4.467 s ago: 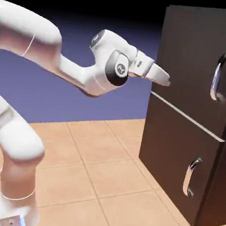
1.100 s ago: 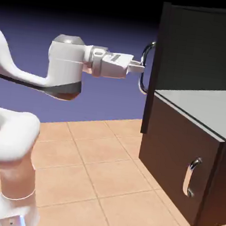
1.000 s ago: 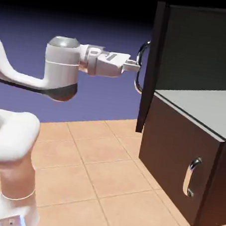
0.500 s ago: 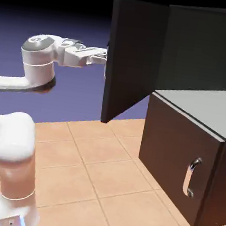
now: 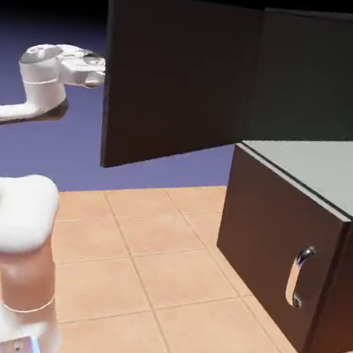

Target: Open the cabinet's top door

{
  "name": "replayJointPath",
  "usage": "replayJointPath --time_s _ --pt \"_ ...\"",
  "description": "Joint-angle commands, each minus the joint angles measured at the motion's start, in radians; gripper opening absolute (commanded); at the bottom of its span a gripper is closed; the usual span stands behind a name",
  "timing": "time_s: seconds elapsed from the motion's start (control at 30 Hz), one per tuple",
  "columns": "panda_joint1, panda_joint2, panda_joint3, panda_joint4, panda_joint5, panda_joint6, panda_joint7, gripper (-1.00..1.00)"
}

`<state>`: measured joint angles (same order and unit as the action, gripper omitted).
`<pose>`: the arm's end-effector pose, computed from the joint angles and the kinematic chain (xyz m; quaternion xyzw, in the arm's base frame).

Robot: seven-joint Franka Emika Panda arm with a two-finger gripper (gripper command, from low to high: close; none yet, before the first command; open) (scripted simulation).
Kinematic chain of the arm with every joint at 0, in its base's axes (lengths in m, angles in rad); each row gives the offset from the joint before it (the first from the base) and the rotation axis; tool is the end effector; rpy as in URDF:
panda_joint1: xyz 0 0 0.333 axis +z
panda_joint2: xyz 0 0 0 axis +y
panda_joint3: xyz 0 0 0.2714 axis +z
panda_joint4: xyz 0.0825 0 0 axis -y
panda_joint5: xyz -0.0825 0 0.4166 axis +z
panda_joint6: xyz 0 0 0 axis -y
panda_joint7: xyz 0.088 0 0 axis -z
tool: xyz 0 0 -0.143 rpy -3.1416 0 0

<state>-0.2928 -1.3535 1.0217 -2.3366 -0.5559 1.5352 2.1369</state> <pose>0.2463 0.2523 0.5855 0.3808 -0.5959 0.6905 0.1517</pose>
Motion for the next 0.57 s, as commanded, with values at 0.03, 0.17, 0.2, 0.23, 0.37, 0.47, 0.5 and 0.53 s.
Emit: replayJointPath --time_s 0.03,0.17,0.2,0.23,0.37,0.47,0.5,0.53 --pt "-0.054 0.006 0.038 0.072 0.023 -0.066 -0.009 -1.0" --pt "-0.164 0.013 0.102 0.217 0.059 -0.188 -0.029 -1.0" --pt "-0.191 0.014 0.116 0.254 0.066 -0.217 -0.035 -1.0" --pt "-0.219 0.014 0.129 0.29 0.073 -0.245 -0.041 -1.0" --pt "-0.331 0.013 0.174 0.435 0.093 -0.355 -0.069 -1.0" --pt "-0.413 0.01 0.202 0.544 0.102 -0.433 -0.092 -1.0" --pt "-0.441 0.009 0.21 0.58 0.104 -0.458 -0.101 -1.0" --pt "-0.464 0.007 0.216 0.611 0.106 -0.479 -0.108 -1.0"
